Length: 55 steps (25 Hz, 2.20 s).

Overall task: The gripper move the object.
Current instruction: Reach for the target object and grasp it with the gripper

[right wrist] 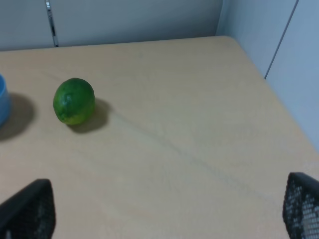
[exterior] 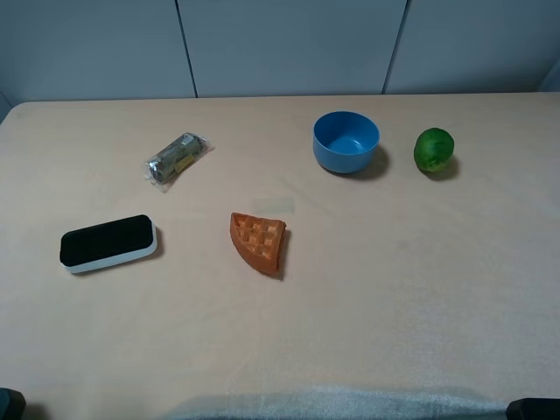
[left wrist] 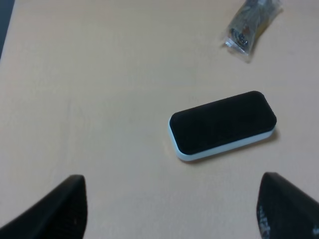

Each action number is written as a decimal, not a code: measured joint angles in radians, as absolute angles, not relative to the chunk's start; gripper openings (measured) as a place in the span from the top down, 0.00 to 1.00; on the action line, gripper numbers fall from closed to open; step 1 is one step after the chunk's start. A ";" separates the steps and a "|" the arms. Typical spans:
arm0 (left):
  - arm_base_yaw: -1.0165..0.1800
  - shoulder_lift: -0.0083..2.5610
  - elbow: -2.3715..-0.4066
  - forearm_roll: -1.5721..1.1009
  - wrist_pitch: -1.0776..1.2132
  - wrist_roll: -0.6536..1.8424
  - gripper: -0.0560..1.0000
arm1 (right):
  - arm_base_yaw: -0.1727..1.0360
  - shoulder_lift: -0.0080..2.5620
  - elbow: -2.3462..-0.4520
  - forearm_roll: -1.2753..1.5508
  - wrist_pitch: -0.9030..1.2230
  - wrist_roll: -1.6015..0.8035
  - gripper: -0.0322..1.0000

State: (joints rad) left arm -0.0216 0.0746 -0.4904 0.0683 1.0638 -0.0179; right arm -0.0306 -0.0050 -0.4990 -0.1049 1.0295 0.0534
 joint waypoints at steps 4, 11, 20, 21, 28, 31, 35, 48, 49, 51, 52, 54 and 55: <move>-0.022 0.075 -0.490 0.068 1.064 -0.018 0.22 | -0.031 -0.005 -0.499 -0.105 1.029 0.053 0.30; -0.022 0.075 -0.490 0.068 1.064 -0.018 0.22 | -0.031 -0.005 -0.499 -0.105 1.029 0.053 0.30; -0.022 0.075 -0.490 0.068 1.064 -0.018 0.22 | -0.031 -0.005 -0.499 -0.105 1.029 0.053 0.30; -0.022 0.075 -0.490 0.068 1.064 -0.018 0.22 | -0.031 -0.005 -0.499 -0.105 1.029 0.053 0.30; -0.022 0.075 -0.490 0.068 1.064 -0.018 0.22 | -0.031 -0.005 -0.499 -0.105 1.029 0.053 0.30; -0.022 0.075 -0.490 0.068 1.064 -0.018 0.22 | -0.031 -0.005 -0.499 -0.101 1.029 0.053 0.30; -0.022 0.075 -0.490 0.068 1.064 -0.018 0.22 | -0.031 -0.005 -0.499 -0.083 1.029 0.053 0.30; -0.022 0.075 -0.490 0.068 1.064 -0.018 0.22 | -0.031 0.234 -0.602 0.020 0.940 0.054 0.30; -0.022 0.075 -0.490 0.068 1.064 -0.018 0.22 | -0.031 0.284 -0.621 0.042 0.929 0.048 0.30; -0.022 0.075 -0.490 0.068 1.064 -0.018 0.22 | -0.031 0.393 -0.676 0.076 0.916 0.028 0.30; -0.022 0.075 -0.490 0.068 1.064 -0.018 0.22 | -0.031 0.452 -0.706 0.088 0.914 0.018 0.30; -0.022 0.075 -0.490 0.068 1.064 -0.018 0.22 | -0.031 0.566 -0.778 0.104 0.910 0.005 0.30; -0.022 0.075 -0.490 0.068 1.064 -0.018 0.22 | -0.031 0.630 -0.811 0.111 0.909 0.000 0.30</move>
